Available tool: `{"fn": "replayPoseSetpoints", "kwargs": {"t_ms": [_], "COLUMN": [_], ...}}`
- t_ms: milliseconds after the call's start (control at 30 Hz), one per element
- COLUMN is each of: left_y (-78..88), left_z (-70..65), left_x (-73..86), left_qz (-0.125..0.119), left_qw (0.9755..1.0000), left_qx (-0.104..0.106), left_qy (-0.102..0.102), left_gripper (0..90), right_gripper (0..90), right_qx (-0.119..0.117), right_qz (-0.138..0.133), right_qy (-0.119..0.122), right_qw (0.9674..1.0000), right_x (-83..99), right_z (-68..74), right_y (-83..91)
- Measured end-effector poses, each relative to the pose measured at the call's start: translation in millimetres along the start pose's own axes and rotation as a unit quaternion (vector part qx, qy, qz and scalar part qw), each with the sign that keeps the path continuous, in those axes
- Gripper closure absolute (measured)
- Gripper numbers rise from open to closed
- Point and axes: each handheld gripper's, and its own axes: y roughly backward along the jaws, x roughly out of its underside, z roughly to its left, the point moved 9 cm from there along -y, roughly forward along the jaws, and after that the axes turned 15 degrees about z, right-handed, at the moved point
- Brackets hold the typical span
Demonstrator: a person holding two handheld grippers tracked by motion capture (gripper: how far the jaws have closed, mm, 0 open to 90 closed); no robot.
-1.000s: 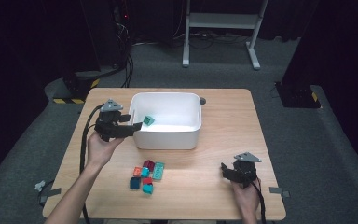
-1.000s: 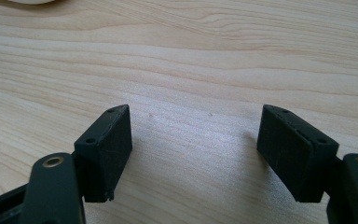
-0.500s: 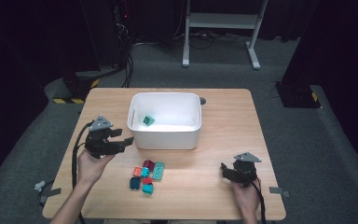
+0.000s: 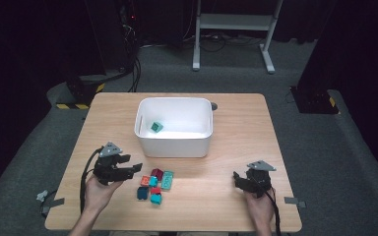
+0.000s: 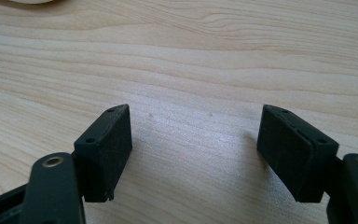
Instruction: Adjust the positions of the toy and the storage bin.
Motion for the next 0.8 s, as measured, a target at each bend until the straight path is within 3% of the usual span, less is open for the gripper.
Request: {"fn": "replayPoseSetpoints", "kwargs": {"t_ms": [400,800], "left_y": [-21.0,-39.9], "left_z": [-3.9,-1.1], "left_x": [17.7,32.4], "left_qz": [0.021,0.041], "left_qw": [0.9998,0.9991], "left_qx": [0.007,0.001], "left_qy": [0.001,0.014], "left_gripper": [37.2,39.7], "right_gripper": [26.3,26.3], "right_qx": [0.000,0.000], "right_qz": [0.000,0.000], "right_qy": [0.000,0.000], "right_qw": [1.0000,1.0000], "right_x": [0.0,0.0], "right_z": [0.0,0.0], "right_y": [0.0,0.0]}}
